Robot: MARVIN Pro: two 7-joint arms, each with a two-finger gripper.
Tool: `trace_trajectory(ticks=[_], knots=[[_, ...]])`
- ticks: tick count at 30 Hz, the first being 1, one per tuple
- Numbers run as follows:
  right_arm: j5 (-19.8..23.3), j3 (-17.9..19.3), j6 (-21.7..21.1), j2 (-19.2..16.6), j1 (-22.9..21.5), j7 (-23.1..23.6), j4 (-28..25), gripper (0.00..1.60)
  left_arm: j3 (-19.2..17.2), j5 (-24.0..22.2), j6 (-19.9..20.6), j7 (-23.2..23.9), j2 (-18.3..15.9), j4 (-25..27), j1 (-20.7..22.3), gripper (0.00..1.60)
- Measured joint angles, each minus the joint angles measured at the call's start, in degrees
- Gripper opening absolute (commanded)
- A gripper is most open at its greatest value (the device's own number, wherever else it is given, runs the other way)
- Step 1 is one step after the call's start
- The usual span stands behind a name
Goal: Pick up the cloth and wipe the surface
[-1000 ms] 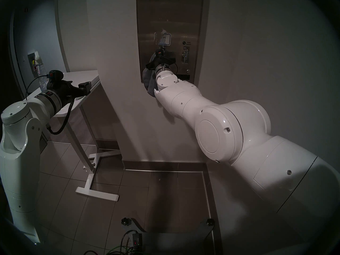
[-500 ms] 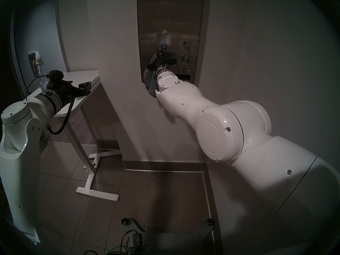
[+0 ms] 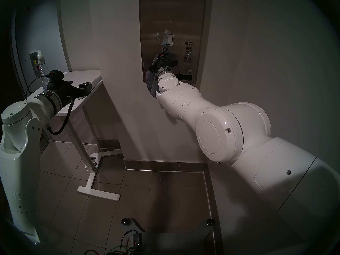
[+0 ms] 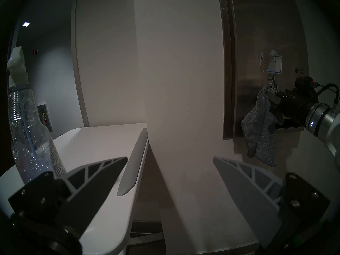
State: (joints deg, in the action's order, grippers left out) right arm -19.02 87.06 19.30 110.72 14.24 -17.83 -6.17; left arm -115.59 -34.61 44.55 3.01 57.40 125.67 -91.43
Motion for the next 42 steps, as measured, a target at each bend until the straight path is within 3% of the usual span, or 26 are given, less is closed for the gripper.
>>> trace_trajectory(ticks=[20, 26, 32, 42], knots=[[-2.7, 3.5, -2.8, -1.7, 4.6, -6.8, 1.6, 0.00, 0.0, 0.3, 0.0, 0.3, 0.0, -0.1, 0.0, 1.60], [-2.2, 5.9, -5.4, -4.8, 4.9, -9.8, 1.0, 0.00, 0.0, 0.3, 0.0, 0.4, 0.0, -0.1, -0.1, 1.60], [-2.4, 5.9, -6.3, -8.1, 4.3, -9.4, 0.5, 0.00, 0.0, 0.4, 0.0, 0.5, 0.0, -0.1, -0.1, 1.60], [-3.0, 4.6, -6.6, -8.7, 4.2, -7.6, 0.7, 0.00, 0.0, 0.5, 0.0, 0.4, 0.1, -0.1, 0.0, 1.60]])
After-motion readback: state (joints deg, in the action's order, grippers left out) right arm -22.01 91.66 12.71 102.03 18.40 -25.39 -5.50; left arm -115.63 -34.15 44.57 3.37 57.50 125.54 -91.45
